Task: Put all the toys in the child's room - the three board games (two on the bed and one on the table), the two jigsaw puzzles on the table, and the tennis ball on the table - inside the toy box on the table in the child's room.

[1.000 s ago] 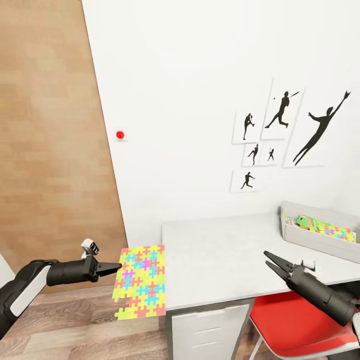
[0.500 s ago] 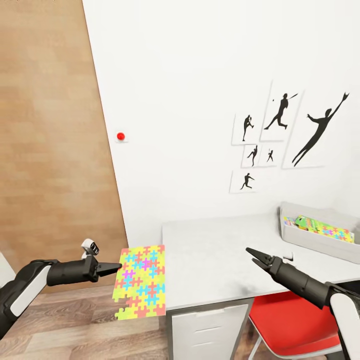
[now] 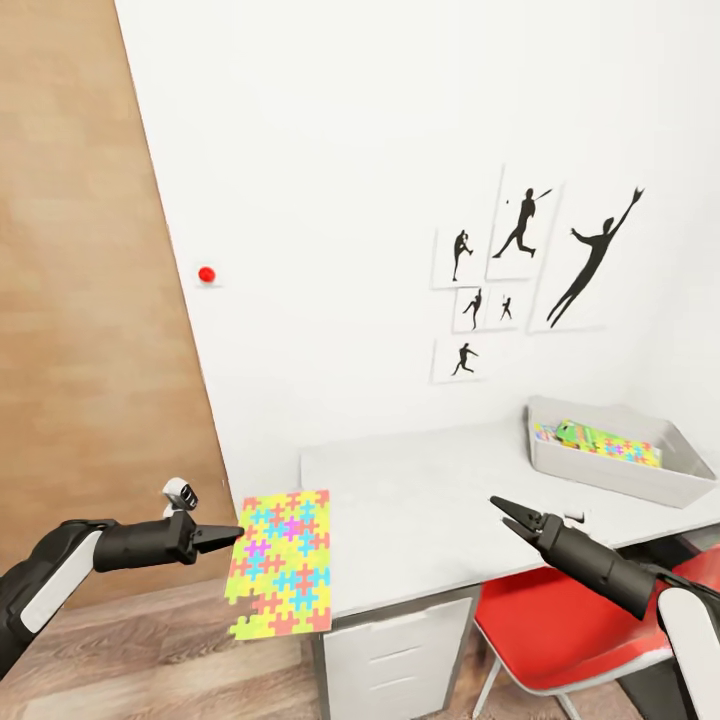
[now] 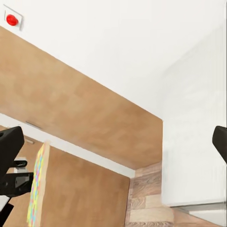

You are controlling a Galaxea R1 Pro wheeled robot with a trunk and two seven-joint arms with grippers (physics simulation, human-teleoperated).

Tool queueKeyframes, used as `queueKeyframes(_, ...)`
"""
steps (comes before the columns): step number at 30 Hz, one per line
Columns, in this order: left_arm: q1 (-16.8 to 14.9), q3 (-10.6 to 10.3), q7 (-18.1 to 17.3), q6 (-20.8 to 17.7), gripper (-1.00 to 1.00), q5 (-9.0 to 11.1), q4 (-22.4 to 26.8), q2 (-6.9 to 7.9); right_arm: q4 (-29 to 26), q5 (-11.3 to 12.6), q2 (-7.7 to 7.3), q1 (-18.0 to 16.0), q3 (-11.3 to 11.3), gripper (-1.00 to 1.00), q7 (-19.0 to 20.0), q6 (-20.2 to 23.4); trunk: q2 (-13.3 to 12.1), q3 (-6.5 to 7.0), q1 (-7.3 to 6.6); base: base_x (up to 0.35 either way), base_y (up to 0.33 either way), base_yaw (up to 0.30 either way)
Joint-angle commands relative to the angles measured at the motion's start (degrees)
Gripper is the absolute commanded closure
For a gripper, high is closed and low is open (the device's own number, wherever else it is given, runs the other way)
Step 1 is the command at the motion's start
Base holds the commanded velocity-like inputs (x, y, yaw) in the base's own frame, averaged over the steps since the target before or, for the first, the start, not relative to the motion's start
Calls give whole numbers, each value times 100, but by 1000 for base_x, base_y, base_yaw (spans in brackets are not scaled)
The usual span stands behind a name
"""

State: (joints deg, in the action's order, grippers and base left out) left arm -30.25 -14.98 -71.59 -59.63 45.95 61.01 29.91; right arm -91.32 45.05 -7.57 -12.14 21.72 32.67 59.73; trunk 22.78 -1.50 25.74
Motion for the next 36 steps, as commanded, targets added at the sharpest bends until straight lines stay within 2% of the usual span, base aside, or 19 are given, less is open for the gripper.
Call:
queueKeyframes(1,-7,-11,-13,-37,100,20,-1,6,0,-39,1,-5,8,-100,48,27,14,-14,4,0,0,-275)
queueKeyframes(9,-7,-9,-13,-37,100,23,-1,6,0,-40,1,32,20,-100,73,27,14,-14,4,0,0,-277)
queueKeyframes(19,-7,-13,-13,-37,100,20,-1,6,0,-35,1,44,17,-100,99,27,14,-11,4,0,0,-75)
queueKeyframes(30,-7,-8,-13,-37,100,27,-1,6,0,-32,-12,52,46,-100,137,27,14,19,4,0,0,-250)
queueKeyframes(33,-7,-12,-13,-37,100,30,-1,6,0,-32,-22,53,65,-100,423,27,14,28,4,0,0,-268)
queueKeyframes(36,-7,-12,-13,-37,100,36,-7,6,0,-36,-86,64,209,-100,1066,27,14,37,4,0,0,-268)
